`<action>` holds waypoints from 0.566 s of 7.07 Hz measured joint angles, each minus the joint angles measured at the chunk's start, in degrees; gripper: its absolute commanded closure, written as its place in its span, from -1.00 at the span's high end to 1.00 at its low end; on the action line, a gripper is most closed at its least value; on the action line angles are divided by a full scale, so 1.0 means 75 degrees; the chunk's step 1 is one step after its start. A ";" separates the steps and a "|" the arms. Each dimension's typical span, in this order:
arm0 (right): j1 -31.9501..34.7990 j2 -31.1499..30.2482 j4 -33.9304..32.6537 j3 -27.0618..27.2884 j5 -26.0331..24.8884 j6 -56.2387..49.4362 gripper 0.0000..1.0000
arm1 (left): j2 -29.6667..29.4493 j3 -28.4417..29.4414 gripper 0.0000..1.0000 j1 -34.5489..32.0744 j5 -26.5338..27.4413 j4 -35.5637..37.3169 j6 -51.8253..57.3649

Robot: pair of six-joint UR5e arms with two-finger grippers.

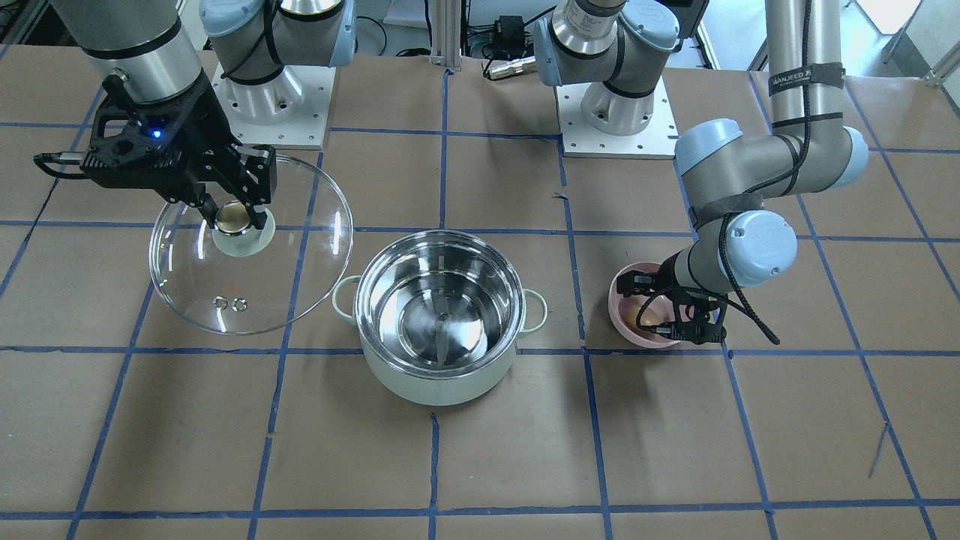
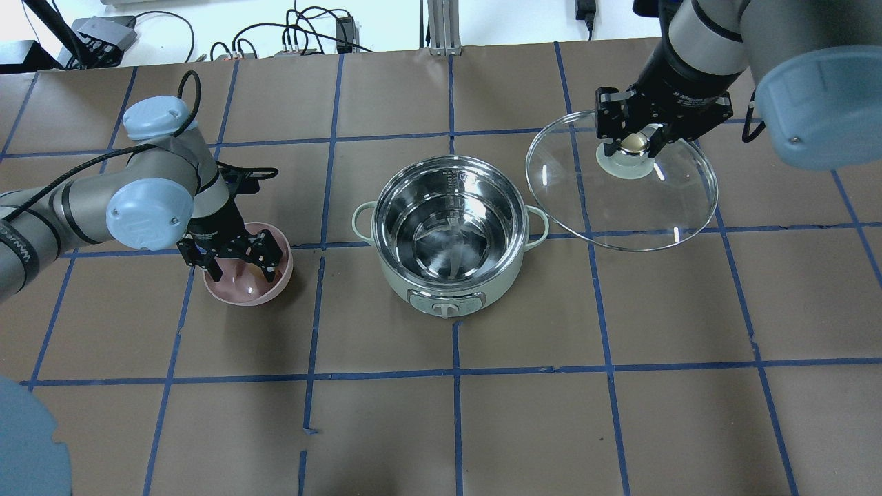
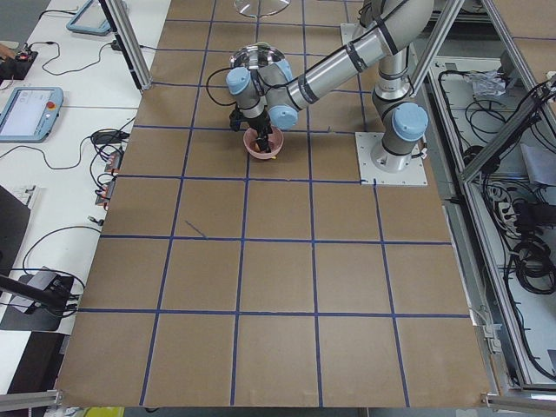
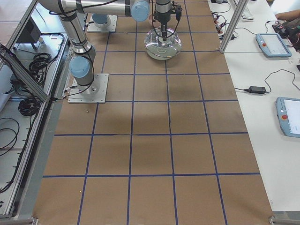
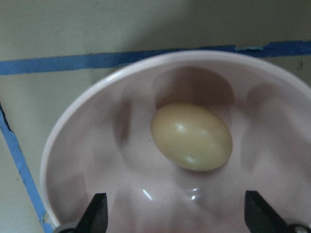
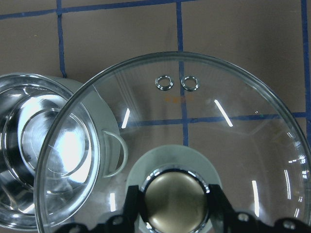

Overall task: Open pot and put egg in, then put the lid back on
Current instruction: 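Hold the lid aside with the right gripper while the left gripper descends into the bowl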

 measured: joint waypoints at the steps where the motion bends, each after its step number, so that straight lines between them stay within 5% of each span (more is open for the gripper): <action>1: 0.0000 0.0000 -0.0001 0.0000 0.0000 0.0002 -0.33 | 0.0000 0.0002 0.99 -0.0005 0.0001 -0.0020 -0.0001; 4: 0.0005 0.0000 -0.0003 0.0008 0.0000 0.0011 -0.33 | 0.0000 0.0010 0.99 -0.0010 0.0000 -0.0194 -0.0001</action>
